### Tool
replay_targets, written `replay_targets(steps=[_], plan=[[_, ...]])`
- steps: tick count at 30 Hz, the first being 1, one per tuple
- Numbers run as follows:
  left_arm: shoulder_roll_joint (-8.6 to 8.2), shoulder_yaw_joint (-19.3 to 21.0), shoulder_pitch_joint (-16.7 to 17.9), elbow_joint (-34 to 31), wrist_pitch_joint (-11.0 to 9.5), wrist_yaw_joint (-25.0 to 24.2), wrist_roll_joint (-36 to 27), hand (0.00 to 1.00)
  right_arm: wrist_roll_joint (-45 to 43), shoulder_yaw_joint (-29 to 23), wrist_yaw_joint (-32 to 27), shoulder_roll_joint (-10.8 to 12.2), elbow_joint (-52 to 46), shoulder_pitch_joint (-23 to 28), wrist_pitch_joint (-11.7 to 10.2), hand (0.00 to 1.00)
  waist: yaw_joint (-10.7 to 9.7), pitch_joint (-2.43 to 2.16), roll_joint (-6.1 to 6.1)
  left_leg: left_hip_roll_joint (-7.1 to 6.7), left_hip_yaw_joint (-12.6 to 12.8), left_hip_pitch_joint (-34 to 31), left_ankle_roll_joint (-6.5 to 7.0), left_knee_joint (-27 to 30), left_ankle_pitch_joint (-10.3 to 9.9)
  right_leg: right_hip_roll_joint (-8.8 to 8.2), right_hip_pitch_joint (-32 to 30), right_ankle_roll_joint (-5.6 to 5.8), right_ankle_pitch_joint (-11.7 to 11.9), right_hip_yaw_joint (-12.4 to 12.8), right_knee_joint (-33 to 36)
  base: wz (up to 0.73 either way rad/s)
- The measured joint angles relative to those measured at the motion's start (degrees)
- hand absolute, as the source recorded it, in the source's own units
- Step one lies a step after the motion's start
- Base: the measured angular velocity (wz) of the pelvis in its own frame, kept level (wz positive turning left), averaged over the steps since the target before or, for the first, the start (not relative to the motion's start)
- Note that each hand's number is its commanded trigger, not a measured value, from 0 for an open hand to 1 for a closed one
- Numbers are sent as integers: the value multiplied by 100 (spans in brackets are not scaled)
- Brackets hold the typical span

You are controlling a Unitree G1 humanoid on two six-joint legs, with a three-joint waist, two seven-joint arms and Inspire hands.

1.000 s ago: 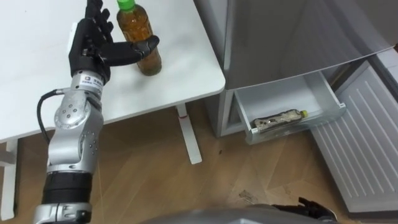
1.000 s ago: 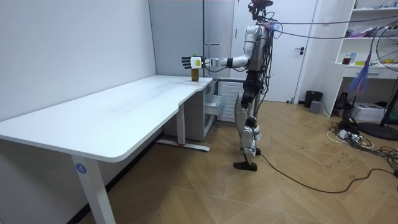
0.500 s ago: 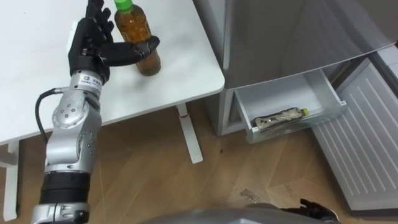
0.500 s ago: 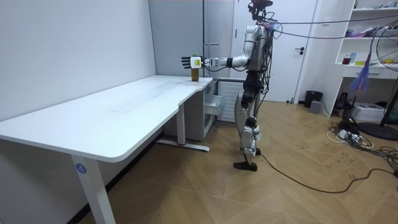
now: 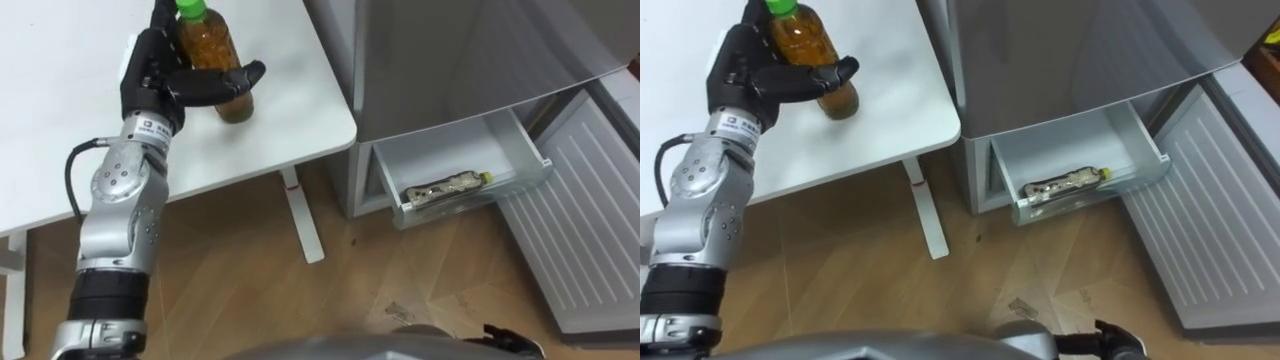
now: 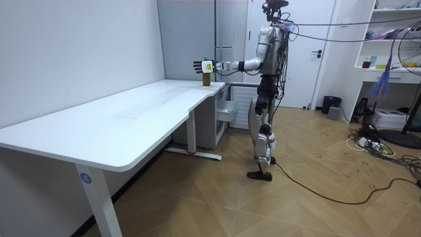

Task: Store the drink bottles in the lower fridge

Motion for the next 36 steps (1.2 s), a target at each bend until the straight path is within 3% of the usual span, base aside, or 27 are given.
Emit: replay_targets(steps=[9, 10, 11, 14, 15, 36], plan=[[0, 3, -150, 0, 2, 0, 7, 0, -179, -1, -85, 1, 80, 1, 117, 0, 6, 0, -19, -1, 5, -1, 0, 0, 0, 0, -13, 1, -1, 17, -3, 0], [0, 2, -150, 1, 2, -1, 7, 8, -214, 0, -91, 0, 94, 1, 117, 0, 6, 0, -20, -1, 8, -1, 0, 0, 0, 0, -13, 1, -1, 21, -5, 0], [0, 2, -150, 1, 2, -2, 7, 52, -235, 0, -93, 0, 108, 0, 117, 0, 6, 1, -21, -1, 9, 0, 0, 0, 0, 0, -14, 1, -1, 23, -5, 0], [15, 2, -150, 5, 2, -4, 6, 96, -351, 3, -104, -1, 136, 9, 125, 0, 7, 2, -23, 0, 26, -3, 1, 2, 1, 1, -60, 1, -1, 50, 0, -4], [20, 3, -150, 13, 2, -4, 8, 100, -384, 2, -107, -1, 146, 10, 133, 0, 7, 2, -23, 0, 31, -1, 1, 2, 1, 2, -58, 1, -1, 61, 0, -4], [37, -194, -213, 414, 67, -123, 40, 100, -1222, 17, -140, 2, 262, 4, 382, 0, 8, 12, -56, 0, 87, -2, 1, 0, 0, 5, -74, 4, -3, 151, 4, -1]])
